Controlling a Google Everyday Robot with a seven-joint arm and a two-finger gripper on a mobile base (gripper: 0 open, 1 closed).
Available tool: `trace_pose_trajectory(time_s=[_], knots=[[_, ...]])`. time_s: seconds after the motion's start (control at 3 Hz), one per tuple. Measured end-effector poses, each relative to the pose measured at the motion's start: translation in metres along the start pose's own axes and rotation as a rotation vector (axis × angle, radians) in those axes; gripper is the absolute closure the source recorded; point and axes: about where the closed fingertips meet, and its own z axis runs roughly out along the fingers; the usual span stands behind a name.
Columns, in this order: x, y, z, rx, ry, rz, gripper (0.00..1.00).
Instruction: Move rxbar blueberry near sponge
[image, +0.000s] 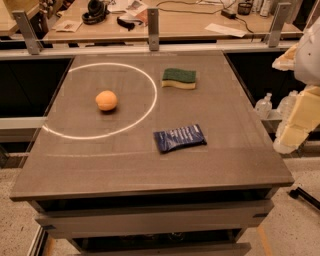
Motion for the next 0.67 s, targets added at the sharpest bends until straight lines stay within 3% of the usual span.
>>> trace_pose_trajectory(time_s=[0.67], knots=[[-0.0043, 0.0021, 0.0004, -0.004, -0.022, -0.025, 0.00]])
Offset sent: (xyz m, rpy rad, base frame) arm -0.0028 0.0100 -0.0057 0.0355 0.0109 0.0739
